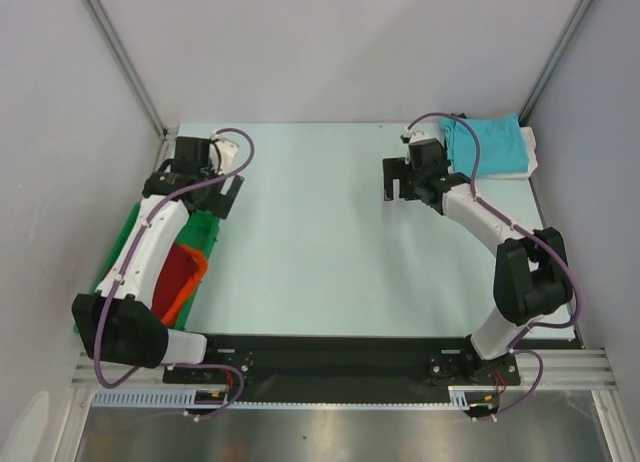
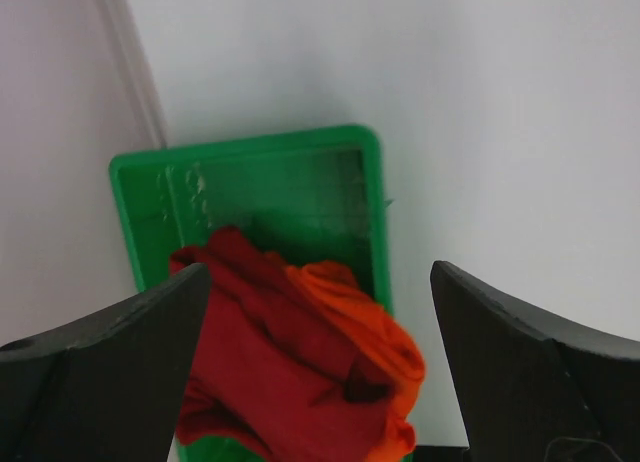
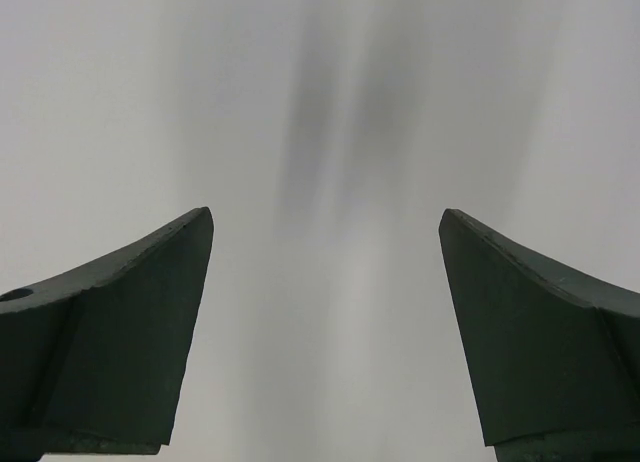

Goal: Fold and stack the t-shirts
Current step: Grab the tshirt from the pile

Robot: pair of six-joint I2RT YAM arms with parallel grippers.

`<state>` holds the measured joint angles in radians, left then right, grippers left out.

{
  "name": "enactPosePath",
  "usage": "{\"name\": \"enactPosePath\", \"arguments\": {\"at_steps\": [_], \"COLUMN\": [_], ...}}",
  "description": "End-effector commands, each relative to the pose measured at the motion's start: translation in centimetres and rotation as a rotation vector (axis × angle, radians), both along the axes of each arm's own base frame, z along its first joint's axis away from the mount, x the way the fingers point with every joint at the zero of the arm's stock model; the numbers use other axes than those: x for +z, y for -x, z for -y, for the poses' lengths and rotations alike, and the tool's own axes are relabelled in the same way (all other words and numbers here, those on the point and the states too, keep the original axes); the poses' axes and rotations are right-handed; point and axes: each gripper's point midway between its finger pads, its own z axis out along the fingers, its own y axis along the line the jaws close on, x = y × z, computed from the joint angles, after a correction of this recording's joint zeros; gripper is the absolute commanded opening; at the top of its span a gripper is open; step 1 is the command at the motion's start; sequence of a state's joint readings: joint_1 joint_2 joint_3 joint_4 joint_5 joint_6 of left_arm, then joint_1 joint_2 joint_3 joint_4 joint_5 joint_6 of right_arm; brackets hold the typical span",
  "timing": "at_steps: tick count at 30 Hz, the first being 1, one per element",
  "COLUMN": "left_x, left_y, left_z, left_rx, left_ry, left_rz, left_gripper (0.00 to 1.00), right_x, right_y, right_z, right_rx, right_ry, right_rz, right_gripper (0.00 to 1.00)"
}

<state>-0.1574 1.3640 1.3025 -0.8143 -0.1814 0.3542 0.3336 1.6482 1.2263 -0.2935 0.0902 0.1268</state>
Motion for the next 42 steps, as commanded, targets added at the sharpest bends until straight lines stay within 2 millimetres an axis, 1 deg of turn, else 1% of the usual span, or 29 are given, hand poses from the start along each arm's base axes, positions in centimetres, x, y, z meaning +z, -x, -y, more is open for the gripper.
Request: {"name": "enactPosePath", "arguments": {"at_steps": [1, 2, 3, 5, 6, 7, 8, 9, 10, 11, 13, 14, 15, 17, 18, 20, 21, 22, 23, 26, 30, 34, 36, 38, 42], "left_x": [1.6, 1.5, 1.5, 1.9, 2.0, 2.0, 2.2, 1.4, 1.1, 0.4, -0.3, -1.0, -1.4, -2.8, -3.1, -4.0, -4.2, -4.5, -5.0, -5.5, -6.1, -7.1, -7.4, -7.4, -7.2], "left_y": [1.4, 1.7, 2.0, 2.7, 2.9, 3.0, 3.5, 4.0, 4.4, 5.0, 5.8, 6.3, 6.6, 7.5, 7.8, 8.5, 8.7, 9.0, 9.4, 9.9, 10.2, 10.3, 10.3, 10.3, 10.9], "left_z": [-3.5, -4.5, -4.9, -5.4, -5.4, -5.3, -6.5, -6.8, -7.1, -7.9, -8.2, -8.3, -8.0, -7.7, -7.5, -7.3, -7.3, -7.4, -7.3, -7.4, -7.5, -7.7, -7.6, -7.5, -7.6], "left_rx": [0.055, 0.079, 0.086, 0.085, 0.09, 0.094, 0.138, 0.151, 0.17, 0.203, 0.222, 0.227, 0.22, 0.223, 0.221, 0.22, 0.223, 0.226, 0.229, 0.239, 0.248, 0.256, 0.256, 0.253, 0.257], "left_ry": [-0.026, -0.043, -0.053, -0.049, -0.041, -0.032, -0.025, -0.016, -0.01, -0.004, 0.021, 0.033, 0.053, 0.073, 0.082, 0.092, 0.091, 0.086, 0.088, 0.095, 0.095, 0.091, 0.095, 0.099, 0.091], "left_rz": [0.028, 0.014, 0.009, 0.02, 0.026, 0.033, 0.046, 0.03, 0.02, 0.007, -0.012, -0.036, -0.055, -0.106, -0.113, -0.128, -0.13, -0.136, -0.151, -0.163, -0.182, -0.227, -0.236, -0.234, -0.251], "left_gripper": [0.98, 0.98, 0.98, 0.96, 0.95, 0.94, 0.93, 0.93, 0.92, 0.91, 0.89, 0.83, 0.79, 0.73, 0.72, 0.71, 0.71, 0.7, 0.69, 0.63, 0.62, 0.56, 0.54, 0.52, 0.51], "right_x": [3.7, 4.2, 4.4, 5.4, 5.3, 5.4, 5.6, 5.5, 5.4, 5.5, 5.0, 5.0, 4.8, 4.8, 4.5, 4.4, 4.1, 4.2, 4.1, 3.9, 3.4, 3.0, 2.8, 2.8, 3.3], "right_y": [-0.1, 0.2, 0.7, 0.7, 1.4, 1.5, 1.3, 1.6, 1.7, 1.7, 2.0, 2.1, 2.4, 2.8, 3.1, 3.1, 3.3, 3.4, 3.5, 3.8, 4.4, 4.8, 5.0, 5.0, 5.0], "right_z": [-0.8, -1.1, -1.7, -2.2, -3.3, -3.9, -4.5, -5.3, -5.6, -6.1, -7.0, -7.1, -7.4, -7.7, -7.7, -7.6, -7.5, -7.5, -7.5, -7.4, -7.4, -7.4, -7.4, -7.3, -7.3], "right_rx": [0.07, 0.113, 0.158, 0.214, 0.282, 0.327, 0.356, 0.391, 0.404, 0.406, 0.426, 0.429, 0.444, 0.455, 0.459, 0.46, 0.464, 0.465, 0.466, 0.471, 0.486, 0.491, 0.494, 0.492, 0.496], "right_ry": [-0.009, -0.007, -0.016, -0.01, -0.039, -0.047, -0.057, -0.088, -0.105, -0.133, -0.177, -0.187, -0.197, -0.197, -0.195, -0.193, -0.19, -0.189, -0.188, -0.192, -0.199, -0.201, -0.204, -0.205, -0.204], "right_rz": [0.1, 0.102, 0.09, 0.114, 0.091, 0.087, 0.082, 0.061, 0.052, 0.043, 0.018, 0.016, 0.012, 0.01, 0.004, 0.0, -0.008, -0.004, -0.003, -0.002, -0.014, -0.022, -0.023, -0.021, -0.013], "right_gripper": [1.0, 1.0, 1.0, 1.0, 1.0, 0.99, 1.0, 1.0, 1.0, 1.0, 0.99, 1.0, 1.0, 1.0, 1.0, 1.0, 1.0, 1.0, 1.0, 1.0, 1.0, 1.0, 1.0, 1.0, 1.0]}}
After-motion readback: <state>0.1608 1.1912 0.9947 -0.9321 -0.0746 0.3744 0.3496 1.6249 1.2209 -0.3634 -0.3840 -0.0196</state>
